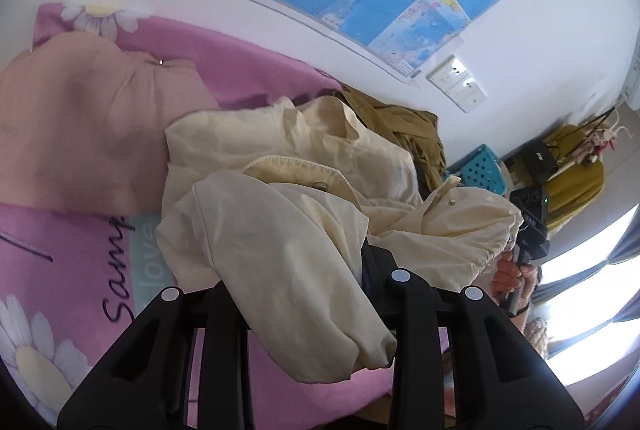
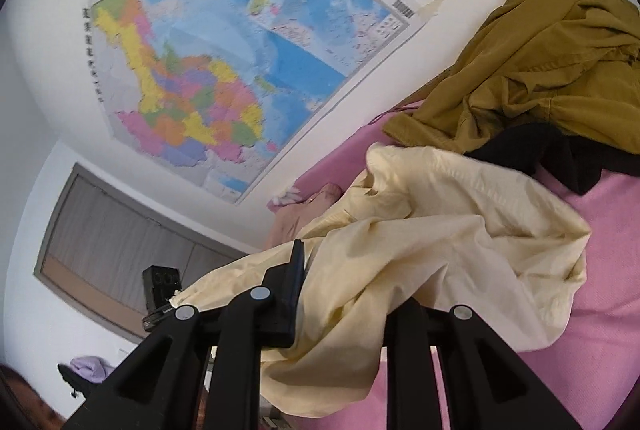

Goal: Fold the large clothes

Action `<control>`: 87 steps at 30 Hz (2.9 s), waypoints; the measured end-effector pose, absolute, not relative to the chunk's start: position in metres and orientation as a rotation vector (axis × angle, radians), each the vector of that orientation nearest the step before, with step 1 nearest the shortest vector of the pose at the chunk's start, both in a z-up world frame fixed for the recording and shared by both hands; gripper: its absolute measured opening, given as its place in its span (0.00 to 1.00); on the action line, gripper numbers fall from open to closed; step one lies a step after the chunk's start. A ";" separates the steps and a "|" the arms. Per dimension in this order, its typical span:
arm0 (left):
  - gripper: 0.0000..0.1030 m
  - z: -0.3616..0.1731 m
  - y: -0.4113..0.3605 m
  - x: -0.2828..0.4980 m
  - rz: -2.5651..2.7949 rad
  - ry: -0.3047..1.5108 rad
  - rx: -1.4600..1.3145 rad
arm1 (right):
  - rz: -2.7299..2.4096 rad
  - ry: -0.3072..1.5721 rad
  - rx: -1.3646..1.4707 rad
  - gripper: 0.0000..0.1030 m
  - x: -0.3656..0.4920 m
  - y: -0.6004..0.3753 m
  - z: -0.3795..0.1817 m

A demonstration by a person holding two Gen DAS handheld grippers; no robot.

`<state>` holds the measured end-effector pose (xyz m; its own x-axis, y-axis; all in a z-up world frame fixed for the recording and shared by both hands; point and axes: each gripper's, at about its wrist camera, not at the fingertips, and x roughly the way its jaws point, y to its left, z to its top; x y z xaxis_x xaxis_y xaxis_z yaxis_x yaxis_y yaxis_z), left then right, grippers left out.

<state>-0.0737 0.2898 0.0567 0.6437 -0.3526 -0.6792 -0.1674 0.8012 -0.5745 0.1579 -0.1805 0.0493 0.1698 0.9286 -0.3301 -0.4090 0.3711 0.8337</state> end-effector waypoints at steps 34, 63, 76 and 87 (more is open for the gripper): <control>0.32 -0.033 0.335 0.065 0.066 1.071 -0.789 | 0.988 0.780 0.607 0.93 0.147 -0.158 0.059; 0.95 0.041 0.298 -0.008 -0.139 0.698 -0.665 | 0.765 0.816 0.040 0.20 0.169 -0.075 0.019; 0.15 0.009 0.243 0.042 -0.152 0.905 -0.379 | 0.803 0.647 -0.030 0.14 0.137 -0.070 0.092; 0.06 -0.024 0.273 0.100 -0.003 0.978 -0.469 | 0.666 0.782 -0.057 0.14 0.233 -0.014 0.043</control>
